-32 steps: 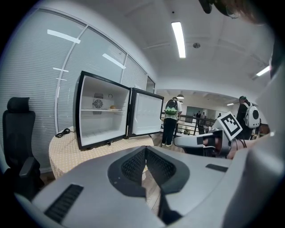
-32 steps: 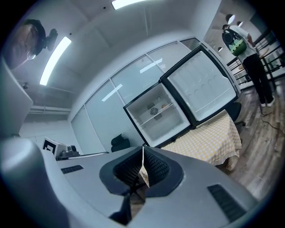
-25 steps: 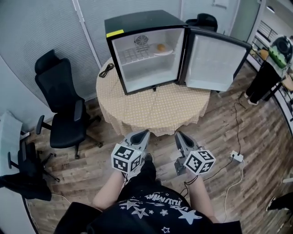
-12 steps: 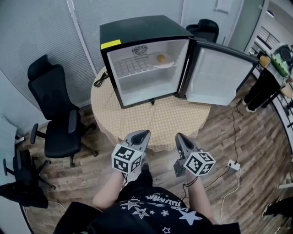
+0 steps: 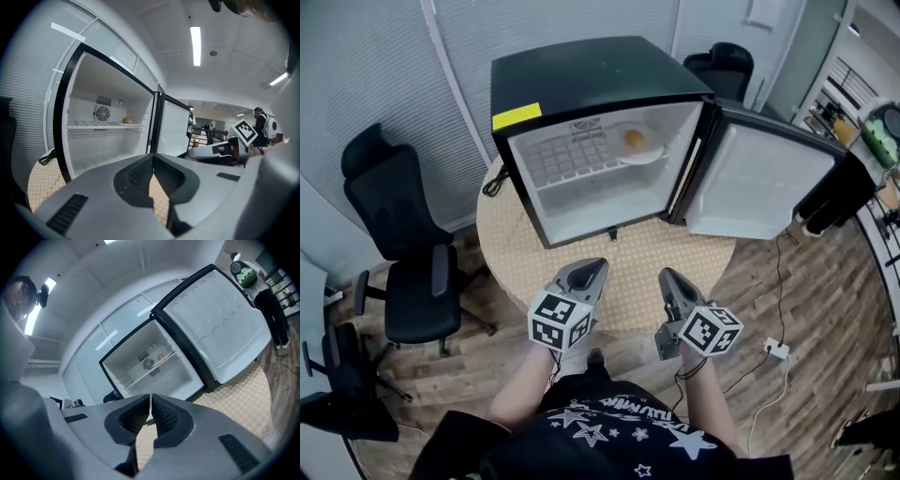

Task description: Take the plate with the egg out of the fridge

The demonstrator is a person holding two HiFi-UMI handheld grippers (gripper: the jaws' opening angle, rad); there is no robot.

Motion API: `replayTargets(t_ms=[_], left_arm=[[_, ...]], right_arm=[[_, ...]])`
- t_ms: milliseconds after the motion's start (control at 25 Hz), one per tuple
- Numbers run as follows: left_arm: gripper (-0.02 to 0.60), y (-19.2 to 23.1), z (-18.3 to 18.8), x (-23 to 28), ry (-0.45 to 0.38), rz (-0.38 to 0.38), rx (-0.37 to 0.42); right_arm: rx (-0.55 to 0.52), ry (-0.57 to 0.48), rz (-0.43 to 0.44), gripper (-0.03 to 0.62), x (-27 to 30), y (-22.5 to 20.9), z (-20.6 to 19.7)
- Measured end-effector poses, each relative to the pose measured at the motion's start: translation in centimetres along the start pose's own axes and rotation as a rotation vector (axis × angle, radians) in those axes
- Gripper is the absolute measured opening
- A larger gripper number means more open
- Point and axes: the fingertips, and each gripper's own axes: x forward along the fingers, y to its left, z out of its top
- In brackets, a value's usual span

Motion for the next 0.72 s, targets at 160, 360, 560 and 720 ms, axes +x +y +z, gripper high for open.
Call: replayTargets(t_ms=[160, 360, 560, 720], left_arm=[[0.008, 2.3, 0.9, 1.6, -0.003, -0.003, -0.002], [0.008, 4.5, 1.2, 3.2, 0.001, -0.018, -0.012], [0.008, 6.0, 1.7, 4.8, 0.007, -0.032, -0.007], [0.008, 6.4, 1.9, 5.7, 0.010, -0.024, -0.014]], right_arm=[[0.055, -0.018, 0.005, 0.031, 2.5, -0.5, 1.2], [0.126, -0.034, -0.007, 0.031, 4.9, -1.2, 2.1], [0.125, -0.038, -0.025, 0.032, 6.5, -1.8, 2.6], [0.125, -0.025, -0.012, 0.032, 7.3, -2.1, 3.0]])
